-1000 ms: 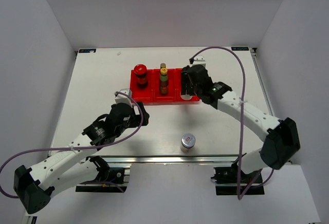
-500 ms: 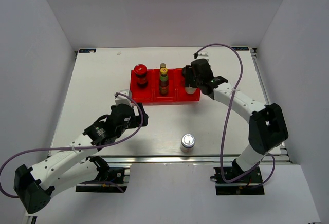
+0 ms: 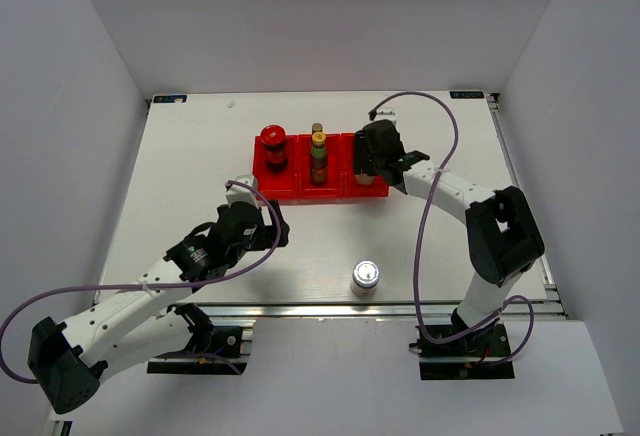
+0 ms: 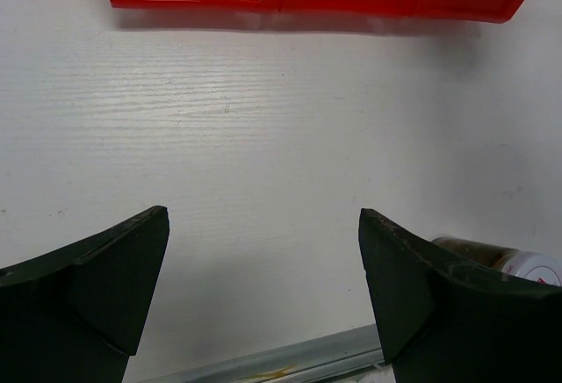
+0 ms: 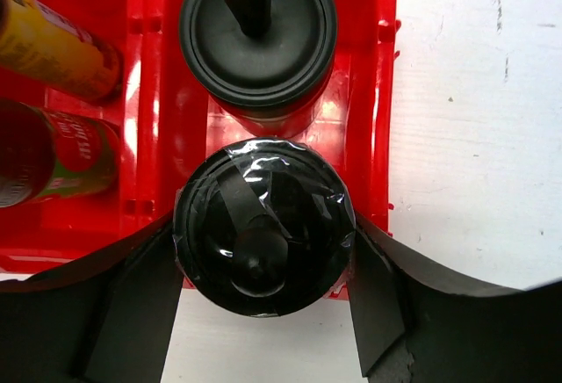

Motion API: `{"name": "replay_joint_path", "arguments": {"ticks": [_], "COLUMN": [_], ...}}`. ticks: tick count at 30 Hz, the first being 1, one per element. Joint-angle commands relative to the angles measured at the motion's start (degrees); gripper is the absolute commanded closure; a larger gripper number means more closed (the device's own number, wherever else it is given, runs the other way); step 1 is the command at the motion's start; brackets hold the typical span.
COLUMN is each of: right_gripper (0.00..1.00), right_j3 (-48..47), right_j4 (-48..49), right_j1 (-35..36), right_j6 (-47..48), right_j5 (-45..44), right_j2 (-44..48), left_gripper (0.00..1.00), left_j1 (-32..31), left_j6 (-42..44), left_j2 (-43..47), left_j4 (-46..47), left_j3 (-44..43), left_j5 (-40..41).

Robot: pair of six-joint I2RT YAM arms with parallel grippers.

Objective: Organize the condiment bottles

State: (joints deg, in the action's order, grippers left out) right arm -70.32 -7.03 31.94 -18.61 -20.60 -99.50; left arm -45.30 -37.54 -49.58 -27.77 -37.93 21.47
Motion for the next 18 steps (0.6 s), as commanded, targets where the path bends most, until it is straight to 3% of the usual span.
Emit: {"name": "replay_joint_path", "arguments": {"ticks": [1,5,8,14,18], "right_gripper": [0.46,0.19,0.12,0.11,0.11], "right_j3": [0.1,0.1,0.1,-1.3,-1.3], "right_j4": [5.3,4.3,3.6,0.3,-4.0], "right_j1": [0.0,0.1,0.1,0.1,0.1], "right_j6": [-0.6,-0.4,0.3,1.2,-0.3], "right_j5": [-1.5,0.5,1.4,1.5,0.4], "right_j2": [-0.2,0.0,1.4,6.2,11.6], "left_gripper": [0.02,0.02,0.02,0.02,0.02], "left_j1": [0.0,0.0,-0.1,-0.8,-8.9], "left_j6": [0.2,0.8,2.8,6.1,8.4], "left_j2": [-0.1,-1.2,-2.0,-3.4,-6.0], "left_j4": [1.5,1.7,2.3,4.4,4.2], "left_j3": [0.1,-0.6,-1.4,-2.5,-4.9], "left_j5": [-1.9,-4.4,-7.9,-13.9,-12.2]}}
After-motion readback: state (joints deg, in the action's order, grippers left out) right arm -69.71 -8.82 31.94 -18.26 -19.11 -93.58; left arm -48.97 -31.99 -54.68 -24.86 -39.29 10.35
